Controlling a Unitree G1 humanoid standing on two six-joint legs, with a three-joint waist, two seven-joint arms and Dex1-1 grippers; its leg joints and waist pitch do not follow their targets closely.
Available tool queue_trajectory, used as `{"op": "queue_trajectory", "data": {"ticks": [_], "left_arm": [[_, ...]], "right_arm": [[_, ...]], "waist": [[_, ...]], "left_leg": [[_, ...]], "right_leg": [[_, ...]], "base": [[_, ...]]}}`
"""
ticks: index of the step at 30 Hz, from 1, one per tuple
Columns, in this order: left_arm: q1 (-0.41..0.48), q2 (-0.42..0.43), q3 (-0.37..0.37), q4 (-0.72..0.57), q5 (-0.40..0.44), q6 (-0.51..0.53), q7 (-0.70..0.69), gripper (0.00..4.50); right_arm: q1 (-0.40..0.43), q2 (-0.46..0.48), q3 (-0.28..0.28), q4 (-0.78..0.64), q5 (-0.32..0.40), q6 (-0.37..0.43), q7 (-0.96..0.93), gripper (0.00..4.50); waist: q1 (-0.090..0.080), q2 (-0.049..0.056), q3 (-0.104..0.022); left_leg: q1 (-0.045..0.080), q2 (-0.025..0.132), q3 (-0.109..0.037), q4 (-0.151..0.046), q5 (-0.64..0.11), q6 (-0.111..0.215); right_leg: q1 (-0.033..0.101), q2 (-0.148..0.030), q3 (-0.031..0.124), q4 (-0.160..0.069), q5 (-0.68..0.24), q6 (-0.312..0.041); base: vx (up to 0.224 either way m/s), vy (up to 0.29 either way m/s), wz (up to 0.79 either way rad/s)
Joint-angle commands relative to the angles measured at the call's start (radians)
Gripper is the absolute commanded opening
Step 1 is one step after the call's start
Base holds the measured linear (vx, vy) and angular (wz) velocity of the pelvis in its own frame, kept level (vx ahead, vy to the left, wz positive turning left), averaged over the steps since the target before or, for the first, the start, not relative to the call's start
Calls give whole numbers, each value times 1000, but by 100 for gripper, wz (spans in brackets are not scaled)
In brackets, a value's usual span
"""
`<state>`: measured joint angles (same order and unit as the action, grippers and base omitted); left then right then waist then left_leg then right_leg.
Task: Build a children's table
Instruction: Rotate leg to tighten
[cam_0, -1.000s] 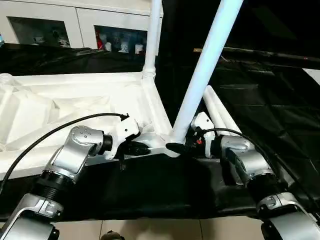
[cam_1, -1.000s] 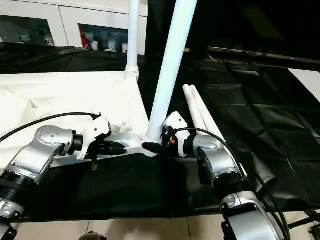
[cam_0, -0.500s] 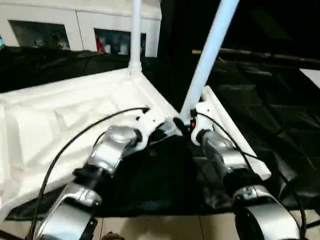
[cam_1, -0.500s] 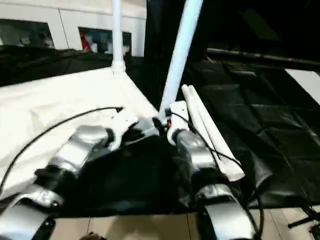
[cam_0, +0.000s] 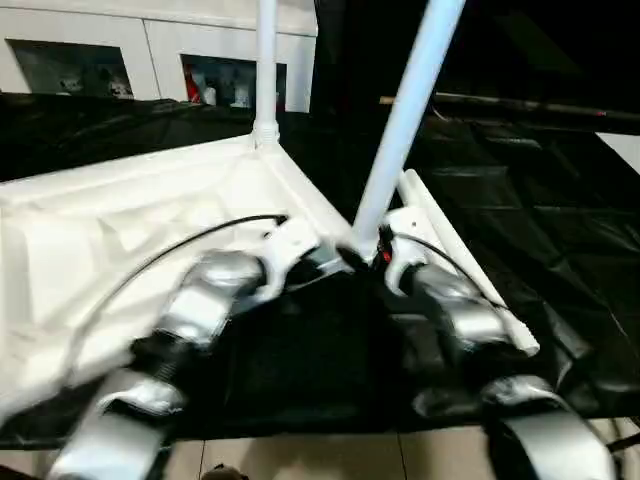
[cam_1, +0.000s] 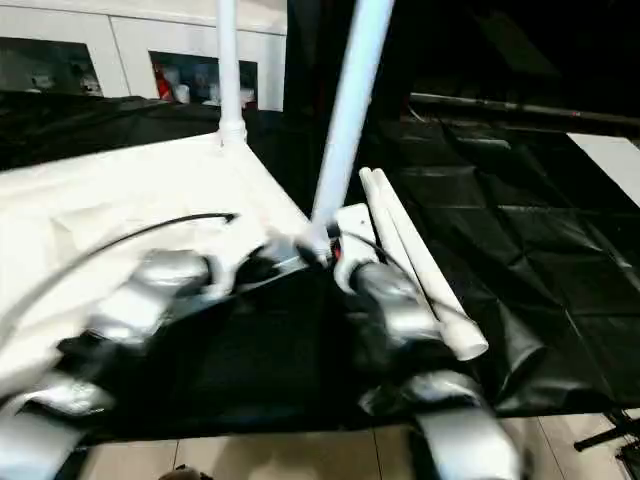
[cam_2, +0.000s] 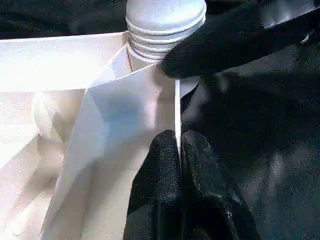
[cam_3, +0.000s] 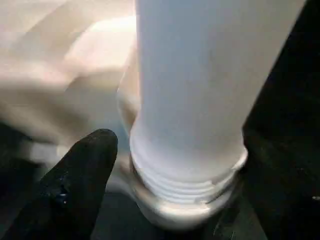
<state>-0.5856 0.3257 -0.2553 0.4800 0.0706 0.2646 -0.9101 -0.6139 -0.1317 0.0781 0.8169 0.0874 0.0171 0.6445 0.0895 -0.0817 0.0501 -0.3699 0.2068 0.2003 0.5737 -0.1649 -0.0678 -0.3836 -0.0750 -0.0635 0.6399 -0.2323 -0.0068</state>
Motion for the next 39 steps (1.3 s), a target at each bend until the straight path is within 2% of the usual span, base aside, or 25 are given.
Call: {"op": "queue_trajectory", "data": {"ticks": [1,4,10,12,19,23,26,30,31,33,35,36,37,39], "left_arm": [[40,10,-24,-28,-58,-53,-126,0],[63,63,-41,-66,-70,-41,-209,0],[82,93,-30,-102,-103,-36,-260,0],[90,102,-25,-112,-111,-38,-276,0],[93,108,-17,-120,-118,-33,-281,0],[95,110,-16,-123,-123,-26,-283,0],[96,111,-14,-123,-122,-19,-274,0],[66,57,5,-56,-67,-1,-113,0],[59,46,7,-44,-59,2,-88,0],[21,-19,8,12,-26,22,27,0],[5,-44,8,35,-16,27,69,0],[-18,-85,10,62,-10,39,120,0],[-45,-133,10,94,0,43,180,0],[-65,-174,4,116,5,47,221,0]], "right_arm": [[8,-30,26,-53,1,-4,101,392],[17,-71,36,-77,-3,-9,167,392],[29,-101,39,-106,26,11,255,392],[34,-112,56,-120,31,31,306,365],[33,-100,52,-120,38,45,333,311],[38,-99,54,-130,45,57,344,283],[46,-95,55,-132,50,67,342,278],[20,-44,0,-26,10,63,86,275],[14,-36,-7,-8,3,64,42,274],[-6,13,-46,47,2,96,-138,274],[-15,32,-60,62,5,105,-197,274],[-29,60,-71,78,9,113,-255,274],[-48,93,-76,98,9,115,-315,274],[-64,125,-71,114,1,111,-360,274]], "waist": [[5,8,-57],[6,12,-58],[8,9,-57],[8,7,-57],[8,6,-57],[8,5,-58],[8,5,-59],[7,3,-56],[2,4,-51],[1,1,-53],[3,4,-53],[1,4,-51],[1,6,-53],[5,4,-54]], "left_leg": [[15,36,-19,-60,-167,20],[19,38,-16,-59,-150,24],[17,37,-16,-60,-150,24],[17,36,-16,-59,-149,28],[18,37,-16,-59,-147,22],[17,36,-16,-58,-133,26],[17,36,-15,-56,-125,30],[19,37,-16,-60,-148,13],[21,36,-17,-64,-188,-13],[24,37,-18,-65,-208,-32],[25,37,-20,-66,-219,-37],[23,36,-19,-66,-218,-39],[28,35,-17,-65,-223,-42],[26,35,-19,-65,-216,-42]], "right_leg": [[36,-73,51,-81,-55,-192],[34,-69,51,-73,-11,-218],[38,-73,52,-73,-7,-227],[39,-72,51,-73,-13,-227],[37,-73,51,-73,-28,-226],[38,-72,51,-71,-9,-229],[39,-73,51,-70,-1,-229],[36,-75,51,-74,-48,-225],[32,-76,52,-82,-127,-214],[31,-78,53,-87,-174,-197],[29,-80,54,-91,-205,-180],[27,-79,56,-91,-200,-173],[23,-76,56,-93,-200,-170],[26,-77,55,-91,-179,-164]], "base": [[0,0,0],[0,0,0],[0,0,0],[0,0,0],[0,0,0],[0,0,0],[0,0,0],[0,0,0],[0,0,0],[0,0,0],[0,0,0],[0,0,0],[0,0,0],[0,0,0]]}}
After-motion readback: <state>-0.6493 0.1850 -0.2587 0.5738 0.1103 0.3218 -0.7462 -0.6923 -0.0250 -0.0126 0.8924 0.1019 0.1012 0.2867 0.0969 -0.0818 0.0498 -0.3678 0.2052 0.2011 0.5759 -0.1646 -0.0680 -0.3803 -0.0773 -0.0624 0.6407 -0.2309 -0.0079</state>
